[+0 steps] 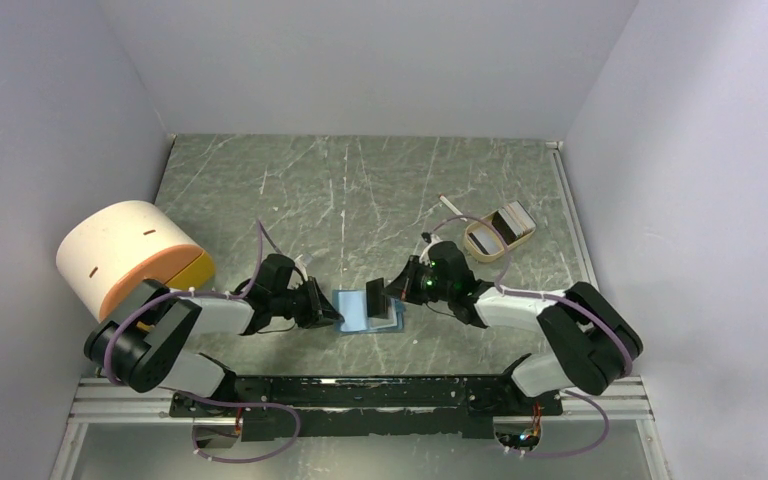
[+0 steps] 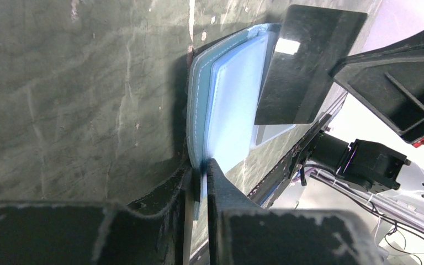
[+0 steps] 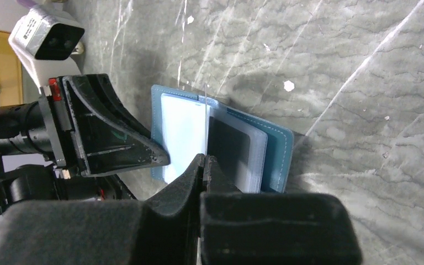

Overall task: Put the credit cards into the card holder
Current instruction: Insert the credit card into the card holder.

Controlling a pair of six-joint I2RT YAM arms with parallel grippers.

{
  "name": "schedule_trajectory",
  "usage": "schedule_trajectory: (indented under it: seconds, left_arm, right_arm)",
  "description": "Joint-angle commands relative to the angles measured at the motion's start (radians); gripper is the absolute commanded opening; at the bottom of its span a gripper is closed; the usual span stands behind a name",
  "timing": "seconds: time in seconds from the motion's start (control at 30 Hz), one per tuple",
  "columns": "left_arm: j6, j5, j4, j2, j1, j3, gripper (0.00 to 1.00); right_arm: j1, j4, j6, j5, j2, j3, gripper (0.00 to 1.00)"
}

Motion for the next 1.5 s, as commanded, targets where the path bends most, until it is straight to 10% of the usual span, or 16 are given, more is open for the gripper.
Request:
schedule_trajectory:
  seconds: [0.0, 1.47]
  left_arm:
    - [0.011, 0.015, 0.010, 0.015, 0.002, -0.002, 0.17]
    - [0.009, 0.015, 0.002, 0.030, 0.001, 0.012, 0.15]
  right_arm:
    - [0.012, 0.079, 0.018, -0.012, 0.039, -0.012, 0.00]
    - [0.069, 0.089, 0.089, 0.052, 0.032, -0.091, 0.00]
